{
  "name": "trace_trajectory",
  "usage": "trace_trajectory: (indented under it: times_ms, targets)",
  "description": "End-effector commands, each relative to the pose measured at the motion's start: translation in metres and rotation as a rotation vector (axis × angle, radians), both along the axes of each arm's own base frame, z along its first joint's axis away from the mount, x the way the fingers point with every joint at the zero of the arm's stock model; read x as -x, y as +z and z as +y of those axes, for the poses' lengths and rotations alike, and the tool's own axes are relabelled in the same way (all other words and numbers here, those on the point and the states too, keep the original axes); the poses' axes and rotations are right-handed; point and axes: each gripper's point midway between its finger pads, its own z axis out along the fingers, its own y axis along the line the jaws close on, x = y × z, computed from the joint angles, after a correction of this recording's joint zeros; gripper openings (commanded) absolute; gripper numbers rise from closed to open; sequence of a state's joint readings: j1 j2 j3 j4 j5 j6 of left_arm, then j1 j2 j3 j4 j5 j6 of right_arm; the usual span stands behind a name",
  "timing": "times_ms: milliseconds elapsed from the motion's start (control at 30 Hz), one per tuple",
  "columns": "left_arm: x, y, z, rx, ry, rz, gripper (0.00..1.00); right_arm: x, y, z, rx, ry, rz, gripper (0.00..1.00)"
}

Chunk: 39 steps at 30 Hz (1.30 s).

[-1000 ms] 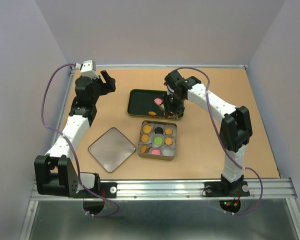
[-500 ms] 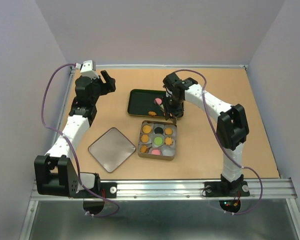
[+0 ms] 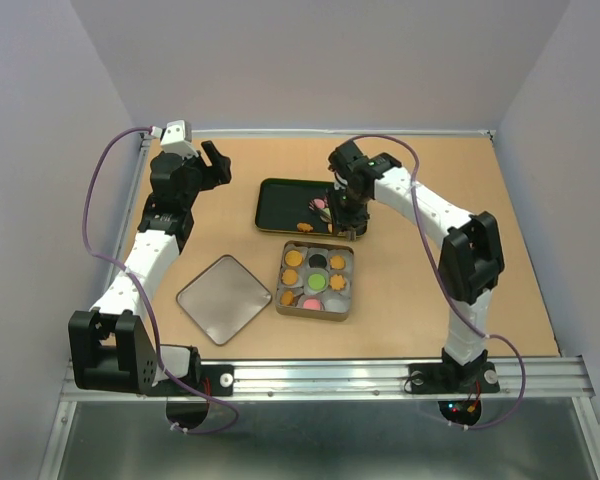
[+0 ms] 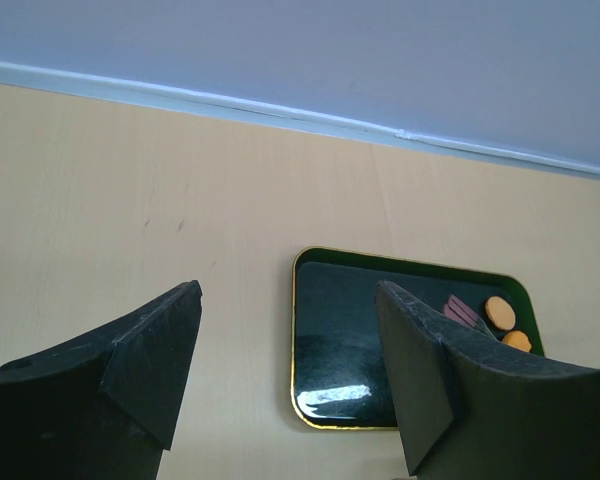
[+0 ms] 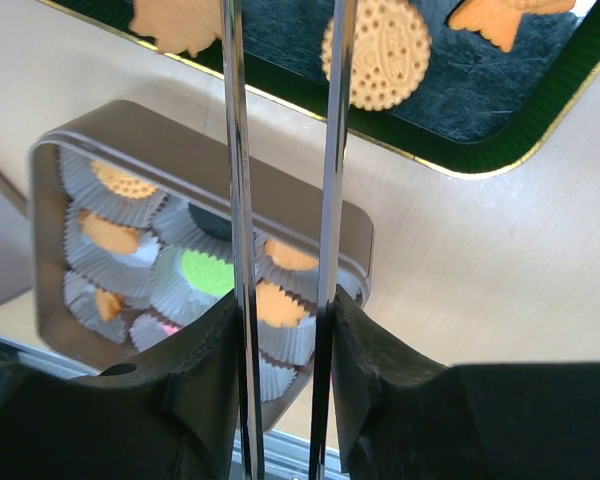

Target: Pack the cookies

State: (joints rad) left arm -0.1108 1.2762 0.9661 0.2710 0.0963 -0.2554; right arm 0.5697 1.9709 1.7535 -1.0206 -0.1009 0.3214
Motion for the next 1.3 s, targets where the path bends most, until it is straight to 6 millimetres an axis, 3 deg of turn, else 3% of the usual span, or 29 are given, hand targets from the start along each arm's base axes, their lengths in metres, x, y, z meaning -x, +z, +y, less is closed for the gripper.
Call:
trace_trajectory:
  times_ms: [0, 33, 100, 133, 200, 233, 267, 333, 367, 400, 500, 567, 733, 967, 1100, 1267]
  targets:
    - [-0.001, 0.027, -0.002, -0.005, -0.006, -0.068, 0.80, -0.011, 0.080, 0.006, -0.113, -0.020, -0.194, 0.38]
    - [-0.001, 0.027, -0.002, -0.005, -0.005, -0.070, 0.80, -0.007, 0.096, 0.004, -0.135, -0.025, -0.220, 0.38]
    - [-0.001, 0.026, -0.002, -0.006, -0.005, -0.067, 0.80, 0.003, 0.103, 0.001, -0.156, -0.024, -0.223, 0.38]
    - [-0.001, 0.028, -0.002, -0.007, -0.005, -0.070, 0.80, 0.015, 0.118, 0.001, -0.203, -0.017, -0.228, 0.37]
    - [-0.001, 0.027, -0.001, -0.009, -0.004, -0.069, 0.80, 0.036, 0.112, -0.002, -0.229, -0.009, -0.177, 0.37]
    - [-0.001, 0.028, 0.000, -0.011, 0.004, -0.071, 0.80, 0.050, 0.124, -0.003, -0.275, -0.004, -0.173, 0.37]
    - [0.000, 0.028, 0.001, -0.013, 0.007, -0.071, 0.80, 0.064, 0.111, -0.008, -0.266, -0.006, -0.132, 0.37]
    - [0.000, 0.028, 0.003, -0.019, 0.015, -0.072, 0.80, 0.086, 0.117, -0.017, -0.292, -0.002, -0.131, 0.37]
    - [0.000, 0.028, 0.003, -0.021, 0.018, -0.072, 0.80, 0.094, 0.115, -0.021, -0.290, -0.003, -0.124, 0.37]
    - [0.000, 0.028, 0.004, -0.023, 0.021, -0.071, 0.80, 0.109, 0.101, -0.027, -0.277, -0.004, -0.071, 0.37]
    - [0.000, 0.027, 0.005, -0.025, 0.025, -0.071, 0.80, 0.139, 0.102, -0.039, -0.302, 0.003, -0.045, 0.37]
    - [-0.001, 0.027, 0.005, -0.025, 0.027, -0.068, 0.80, 0.162, 0.089, -0.044, -0.299, 0.010, 0.021, 0.37]
    - [-0.001, 0.024, 0.006, -0.030, 0.032, -0.062, 0.80, 0.207, 0.079, -0.050, -0.337, 0.026, 0.099, 0.37]
    - [-0.002, 0.020, 0.006, -0.033, 0.033, -0.053, 0.80, 0.259, 0.071, -0.052, -0.343, 0.109, 0.204, 0.38]
    - [-0.002, 0.018, 0.006, -0.038, 0.037, -0.048, 0.80, 0.285, 0.055, -0.057, -0.277, 0.145, 0.267, 0.38]
    - [-0.002, 0.017, 0.006, -0.044, 0.041, -0.045, 0.80, 0.281, 0.054, -0.062, -0.248, 0.131, 0.230, 0.38]
